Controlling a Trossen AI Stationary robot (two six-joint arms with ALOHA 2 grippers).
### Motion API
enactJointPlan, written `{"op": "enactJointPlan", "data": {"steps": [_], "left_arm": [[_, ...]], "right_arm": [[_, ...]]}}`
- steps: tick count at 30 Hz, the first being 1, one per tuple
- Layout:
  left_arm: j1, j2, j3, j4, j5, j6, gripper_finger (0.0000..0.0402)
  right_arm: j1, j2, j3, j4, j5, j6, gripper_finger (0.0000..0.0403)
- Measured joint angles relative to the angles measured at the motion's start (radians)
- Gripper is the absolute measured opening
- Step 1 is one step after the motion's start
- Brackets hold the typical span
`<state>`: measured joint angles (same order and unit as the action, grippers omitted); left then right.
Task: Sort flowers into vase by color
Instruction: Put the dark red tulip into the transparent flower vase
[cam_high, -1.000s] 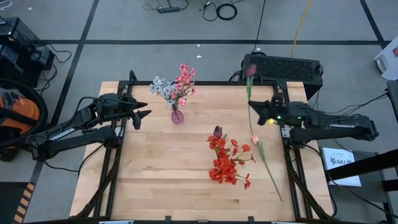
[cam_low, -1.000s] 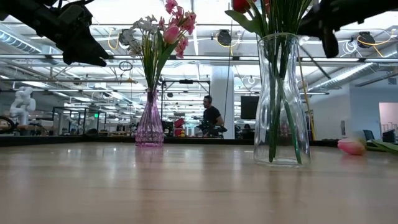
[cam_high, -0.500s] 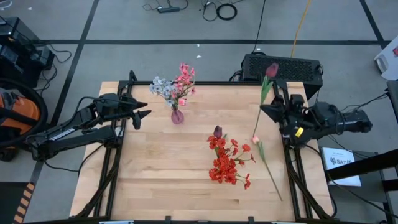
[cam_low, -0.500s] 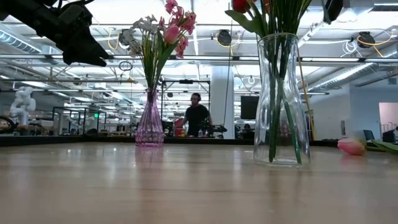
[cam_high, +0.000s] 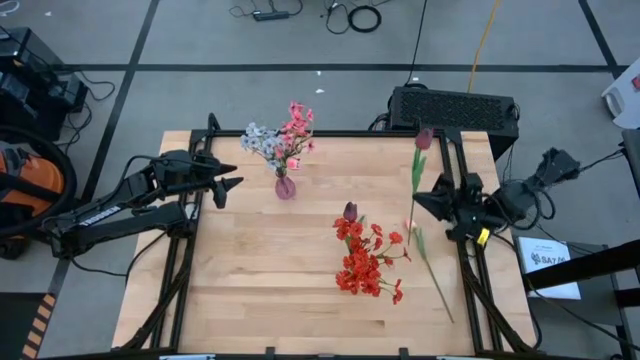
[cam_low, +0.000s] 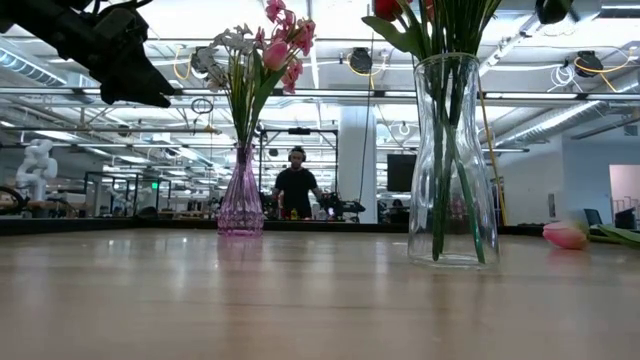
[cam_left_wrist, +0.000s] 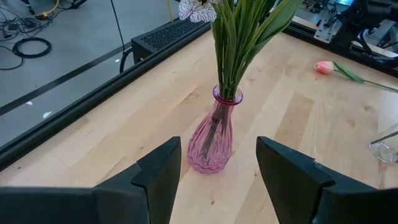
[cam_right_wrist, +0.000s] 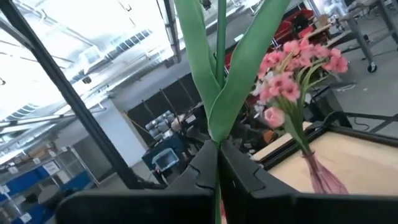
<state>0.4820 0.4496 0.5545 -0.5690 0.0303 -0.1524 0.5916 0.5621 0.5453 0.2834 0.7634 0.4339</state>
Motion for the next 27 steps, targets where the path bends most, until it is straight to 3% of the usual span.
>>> {"op": "enactJointPlan", "data": {"steps": [9,12,20,27], "left_arm": [[0.0,0.0,0.0,0.0,0.0,0.0,0.0215],[0.0,0.0,0.0,0.0,0.0,0.0,0.0215],[0.0,0.0,0.0,0.0,0.0,-0.001,0.0215],[0.0,0.0,0.0,0.0,0.0,-0.001,0.0215]], "right_arm": [[0.243,0.138,0.0,0.019,0.324,0.076,0.0],[0.32,0.2,0.0,0.128,0.404,0.054,0.0],[0.465,0.366,0.0,0.463,0.494,-0.109,0.0],[0.483,0.529,0.0,0.664,0.503,-0.191,0.0]]}}
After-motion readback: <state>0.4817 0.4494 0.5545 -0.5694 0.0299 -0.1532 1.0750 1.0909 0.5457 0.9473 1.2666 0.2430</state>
